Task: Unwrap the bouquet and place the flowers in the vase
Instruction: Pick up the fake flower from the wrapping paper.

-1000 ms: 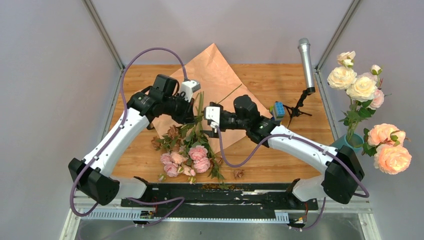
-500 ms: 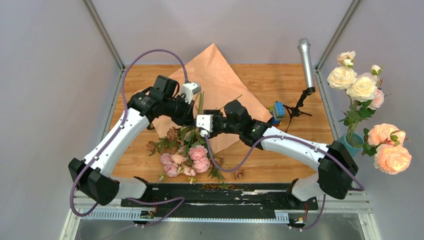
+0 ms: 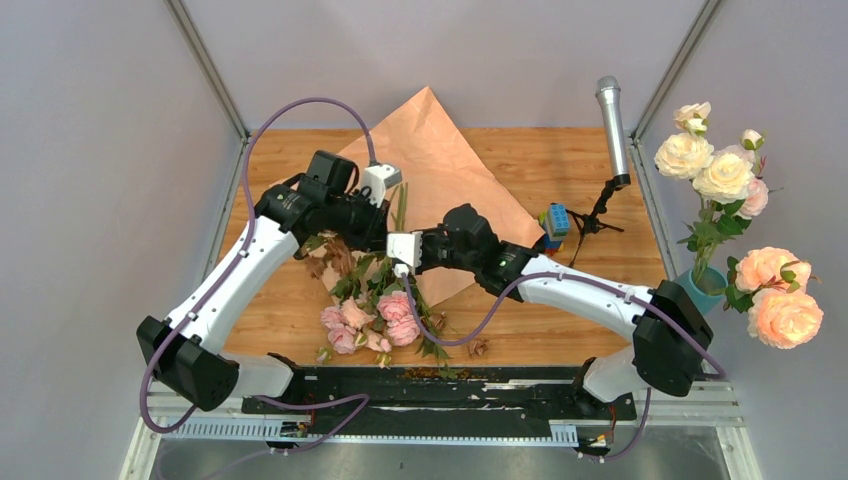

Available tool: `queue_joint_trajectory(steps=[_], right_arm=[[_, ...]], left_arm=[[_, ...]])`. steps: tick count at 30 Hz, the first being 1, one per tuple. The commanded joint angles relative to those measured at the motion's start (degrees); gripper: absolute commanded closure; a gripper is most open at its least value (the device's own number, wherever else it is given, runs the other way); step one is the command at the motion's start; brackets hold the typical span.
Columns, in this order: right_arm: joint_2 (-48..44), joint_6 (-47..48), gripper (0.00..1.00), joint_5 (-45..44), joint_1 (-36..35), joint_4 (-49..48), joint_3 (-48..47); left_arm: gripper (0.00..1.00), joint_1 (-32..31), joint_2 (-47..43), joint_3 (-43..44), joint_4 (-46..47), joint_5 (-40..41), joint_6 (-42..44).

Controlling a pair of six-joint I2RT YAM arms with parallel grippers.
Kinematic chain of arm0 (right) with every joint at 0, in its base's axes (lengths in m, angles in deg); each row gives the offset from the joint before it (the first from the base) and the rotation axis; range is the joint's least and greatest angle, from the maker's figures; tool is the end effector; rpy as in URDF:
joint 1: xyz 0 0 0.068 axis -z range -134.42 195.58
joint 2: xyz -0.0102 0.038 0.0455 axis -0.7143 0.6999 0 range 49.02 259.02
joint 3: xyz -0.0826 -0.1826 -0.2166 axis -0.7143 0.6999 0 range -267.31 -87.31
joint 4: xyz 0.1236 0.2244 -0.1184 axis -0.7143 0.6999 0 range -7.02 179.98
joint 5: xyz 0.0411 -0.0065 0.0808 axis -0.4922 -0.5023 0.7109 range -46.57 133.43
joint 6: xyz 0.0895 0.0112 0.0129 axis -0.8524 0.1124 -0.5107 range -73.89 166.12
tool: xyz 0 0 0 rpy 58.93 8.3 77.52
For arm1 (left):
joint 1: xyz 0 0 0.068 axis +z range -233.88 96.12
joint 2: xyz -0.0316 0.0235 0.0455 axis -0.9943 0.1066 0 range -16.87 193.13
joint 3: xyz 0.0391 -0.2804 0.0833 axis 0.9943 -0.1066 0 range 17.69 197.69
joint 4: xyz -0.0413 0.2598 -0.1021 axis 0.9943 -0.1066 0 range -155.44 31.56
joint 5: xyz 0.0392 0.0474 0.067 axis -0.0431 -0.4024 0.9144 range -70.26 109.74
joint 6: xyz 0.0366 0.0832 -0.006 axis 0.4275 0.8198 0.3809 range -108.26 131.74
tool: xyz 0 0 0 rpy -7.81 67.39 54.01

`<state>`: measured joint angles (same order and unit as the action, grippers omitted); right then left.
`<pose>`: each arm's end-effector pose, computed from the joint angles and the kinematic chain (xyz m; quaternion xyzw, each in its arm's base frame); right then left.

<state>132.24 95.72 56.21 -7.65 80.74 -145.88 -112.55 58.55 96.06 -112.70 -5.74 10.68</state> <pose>0.2225 0.3279 0.2830 -0.6842 0.4667 0.1099 0.5495 0.2496 -0.1764 0.3496 0.2905 0.8763 -0.2839 0.2588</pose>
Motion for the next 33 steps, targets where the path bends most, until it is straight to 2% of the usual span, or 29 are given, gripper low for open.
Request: queue_joint_trajectory(steps=[1,3,5,7,9,15,21,27,33], right_arm=[[-0.24,-0.95,1.00,-0.96,-0.42,-0.24,-1.02],[-0.67,-2.18,1.00,-1.61,-0.45,-0.60,-0.52],[-1.11,-3.92,1.00,-2.77,-0.38,-1.02,-0.14],[-1.73,-5.69,1.00,-4.12,-0.40,-1.27,0.21],[-2.55,-6.61,1.00,-5.04,-0.46,-1.83,1.12],[-5.32,-9.12,1.00,-9.15,-0.23,-7.00,4.84],[-5.02,-16.67,1.00,-16.57,0.53,-11.08,4.23],[-5.07,-28.84,1.00,-22.77,0.52,-12.94,0.67],[-8.81,-45.52,1.00,-21.00,0.52,-17.98,0.03]], left_arm=[[0.70,-0.34,-1.72,3.07,2.82,2.50,-0.48],[0.47,-0.32,-2.81,4.14,4.39,4.68,-1.01],[0.31,-0.36,-4.23,4.80,6.73,7.12,-1.83],[0.22,-0.34,-5.80,5.17,8.81,9.85,-2.39],[0.16,-0.34,-7.16,5.46,10.38,13.29,-2.89],[0.07,-0.34,-15.07,2.16,16.25,23.99,-4.96],[0.05,-0.25,-22.64,-2.45,22.51,30.43,-11.56],[0.04,-0.26,-28.53,-12.57,35.95,24.75,-19.31],[0.04,-0.33,-27.53,-18.22,45.71,17.02,-25.36]])
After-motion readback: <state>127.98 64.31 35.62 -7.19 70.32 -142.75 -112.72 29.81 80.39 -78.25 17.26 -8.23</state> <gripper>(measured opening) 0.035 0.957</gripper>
